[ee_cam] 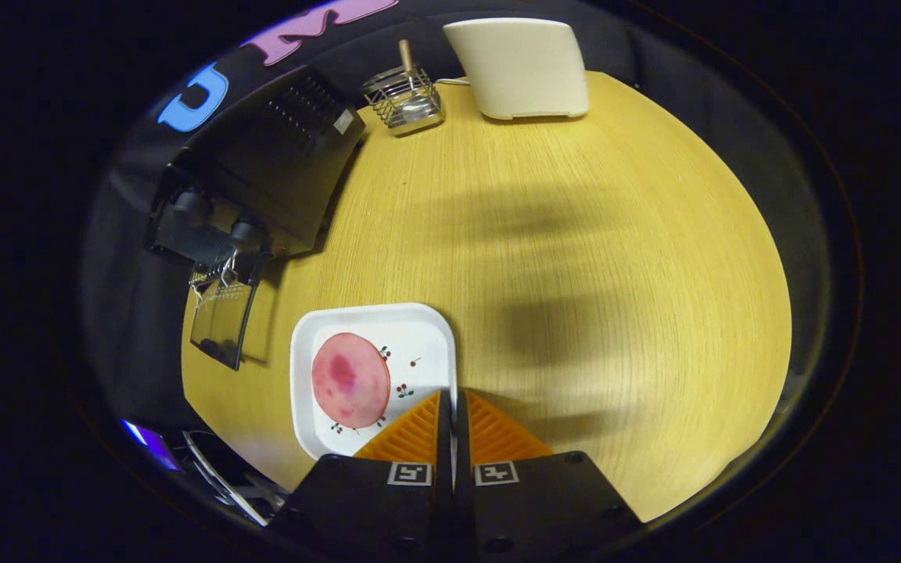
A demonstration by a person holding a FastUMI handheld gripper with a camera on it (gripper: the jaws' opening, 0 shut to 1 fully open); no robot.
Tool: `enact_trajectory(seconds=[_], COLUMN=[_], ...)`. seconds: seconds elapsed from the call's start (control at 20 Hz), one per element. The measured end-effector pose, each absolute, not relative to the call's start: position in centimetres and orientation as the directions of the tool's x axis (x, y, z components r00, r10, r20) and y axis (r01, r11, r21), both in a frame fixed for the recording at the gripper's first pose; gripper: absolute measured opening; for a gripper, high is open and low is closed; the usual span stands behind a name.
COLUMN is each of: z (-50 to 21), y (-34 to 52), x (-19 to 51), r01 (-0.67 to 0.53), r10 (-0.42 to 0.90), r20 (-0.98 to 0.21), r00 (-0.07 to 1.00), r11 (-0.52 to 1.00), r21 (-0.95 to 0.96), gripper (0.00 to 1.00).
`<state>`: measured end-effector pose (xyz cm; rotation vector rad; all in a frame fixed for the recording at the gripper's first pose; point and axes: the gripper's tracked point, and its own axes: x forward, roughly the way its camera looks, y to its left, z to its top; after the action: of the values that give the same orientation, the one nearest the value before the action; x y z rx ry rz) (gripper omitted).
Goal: Open the toaster oven, put the food inside, and close the toaster oven door.
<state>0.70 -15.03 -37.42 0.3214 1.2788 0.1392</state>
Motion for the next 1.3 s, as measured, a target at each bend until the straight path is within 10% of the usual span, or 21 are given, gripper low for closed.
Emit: enact_trajectory(seconds=[0.45, 1.3], z=[-33.0, -23.6], y=[-13.5, -4.5], x=[-1.9, -3.9], r01=[0.300, 0.377], r10=[0.353, 0.397], r20=[-0.847, -0.726], r00=[0.398, 0.562], r11=[0.822, 0.658], r21=[0.484, 0.652], gripper=[0.06, 0.05])
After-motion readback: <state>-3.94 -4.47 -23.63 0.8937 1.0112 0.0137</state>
